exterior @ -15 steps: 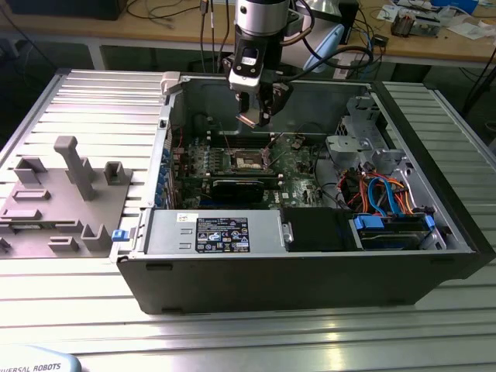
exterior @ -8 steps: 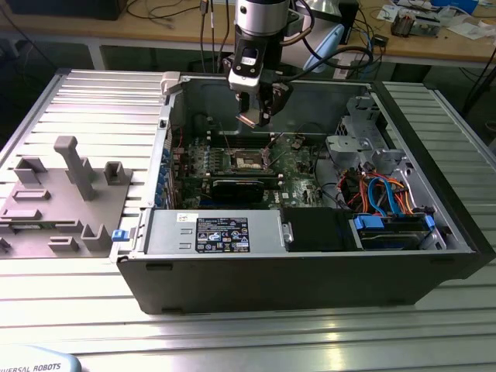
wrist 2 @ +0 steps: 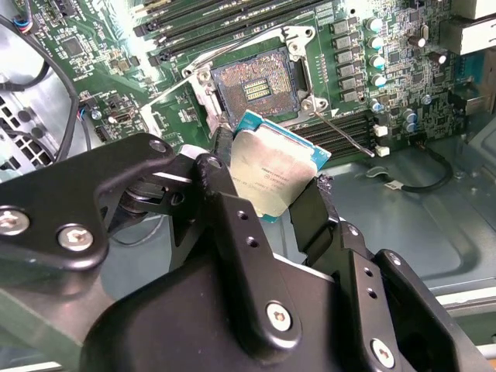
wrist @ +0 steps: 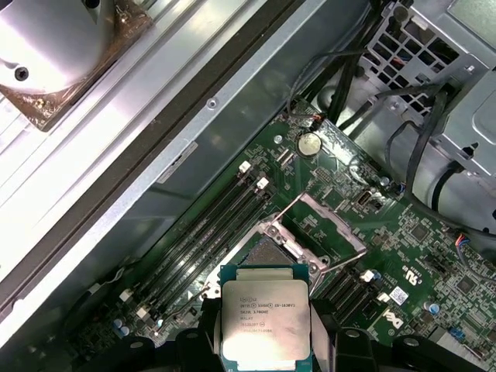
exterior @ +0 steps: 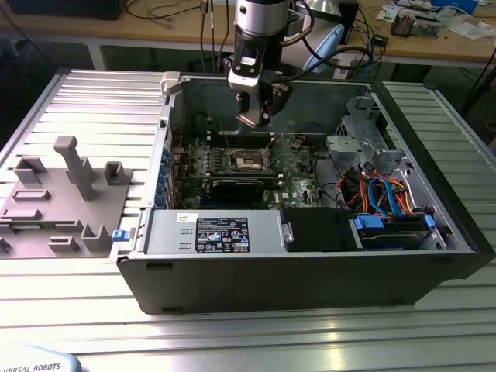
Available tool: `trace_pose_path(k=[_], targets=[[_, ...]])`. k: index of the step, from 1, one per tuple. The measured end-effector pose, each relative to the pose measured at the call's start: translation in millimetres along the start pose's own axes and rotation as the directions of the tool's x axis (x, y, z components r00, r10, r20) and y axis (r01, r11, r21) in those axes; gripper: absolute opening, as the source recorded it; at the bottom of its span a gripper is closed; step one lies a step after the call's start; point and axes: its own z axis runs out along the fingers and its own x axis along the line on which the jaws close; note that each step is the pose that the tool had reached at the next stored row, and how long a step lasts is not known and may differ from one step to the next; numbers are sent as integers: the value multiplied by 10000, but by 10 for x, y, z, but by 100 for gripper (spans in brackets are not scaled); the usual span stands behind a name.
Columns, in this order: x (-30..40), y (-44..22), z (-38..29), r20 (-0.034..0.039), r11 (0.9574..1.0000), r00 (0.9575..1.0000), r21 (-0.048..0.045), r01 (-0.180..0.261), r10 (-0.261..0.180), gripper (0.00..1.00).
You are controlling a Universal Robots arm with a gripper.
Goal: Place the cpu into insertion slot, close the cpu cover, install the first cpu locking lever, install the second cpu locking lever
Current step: 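Place the cpu into insertion slot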
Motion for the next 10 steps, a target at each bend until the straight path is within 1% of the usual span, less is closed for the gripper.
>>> trace_pose_path(k=[10], targets=[[0,0,0,5,10000,10000,-2,-70,70,54]])
